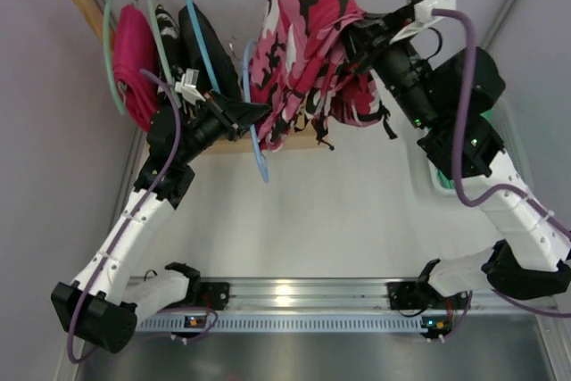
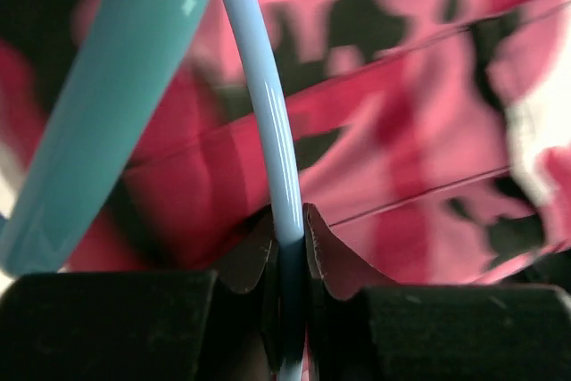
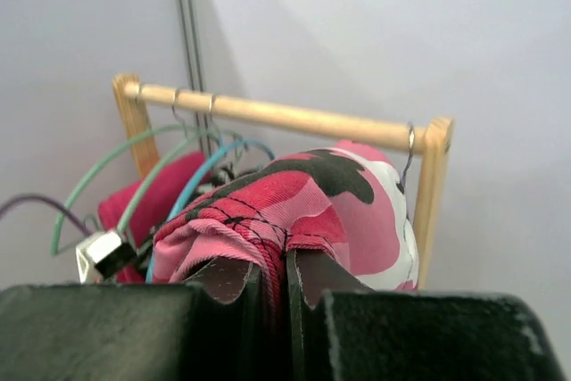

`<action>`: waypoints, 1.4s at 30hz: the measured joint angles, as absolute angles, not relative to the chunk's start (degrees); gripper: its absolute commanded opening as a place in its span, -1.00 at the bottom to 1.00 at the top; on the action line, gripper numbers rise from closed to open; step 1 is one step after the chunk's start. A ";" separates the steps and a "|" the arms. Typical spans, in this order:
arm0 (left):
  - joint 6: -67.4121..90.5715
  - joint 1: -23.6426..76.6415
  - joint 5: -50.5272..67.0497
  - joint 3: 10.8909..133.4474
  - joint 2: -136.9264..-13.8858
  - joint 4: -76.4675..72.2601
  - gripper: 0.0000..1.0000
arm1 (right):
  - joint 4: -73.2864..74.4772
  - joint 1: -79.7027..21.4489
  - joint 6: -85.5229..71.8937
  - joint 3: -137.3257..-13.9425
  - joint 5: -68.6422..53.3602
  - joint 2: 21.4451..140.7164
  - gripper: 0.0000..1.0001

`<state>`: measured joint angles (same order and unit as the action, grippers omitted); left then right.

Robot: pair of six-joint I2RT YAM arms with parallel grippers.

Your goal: Remove the trousers from the hanger

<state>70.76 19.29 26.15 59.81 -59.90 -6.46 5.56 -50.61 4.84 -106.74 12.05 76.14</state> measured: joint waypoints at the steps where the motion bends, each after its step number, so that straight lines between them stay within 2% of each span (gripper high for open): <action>1: 70.46 19.31 26.20 59.68 -59.92 -6.24 -1.00 | 5.61 -50.33 4.97 -108.42 12.05 76.14 -1.00; 7: 66.96 18.81 24.40 57.39 -61.43 -2.07 -1.00 | -1.63 -48.69 6.22 -117.25 12.14 75.37 -1.00; 14: 65.93 18.74 24.23 55.96 -62.39 2.48 -1.00 | -8.47 -41.71 8.12 -117.34 13.54 66.87 -1.00; 27: 64.45 19.92 25.34 55.94 -62.37 2.66 -1.00 | -3.55 -16.49 17.06 -94.32 23.55 40.84 -1.00; 32: 62.81 21.74 26.89 55.94 -62.00 2.66 -1.00 | 1.10 -13.13 27.75 -87.48 33.98 38.50 -1.00; 38: 61.69 23.75 28.49 55.94 -60.69 2.61 -1.00 | 1.76 -12.56 40.05 -67.46 43.66 35.73 -1.00; 42: 61.93 23.97 29.21 55.79 -59.72 2.59 -1.00 | 0.32 -12.49 46.17 -57.91 45.54 36.67 -1.00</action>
<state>61.93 23.97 29.21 55.79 -59.72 2.59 0.32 -12.49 46.17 -57.91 45.54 36.67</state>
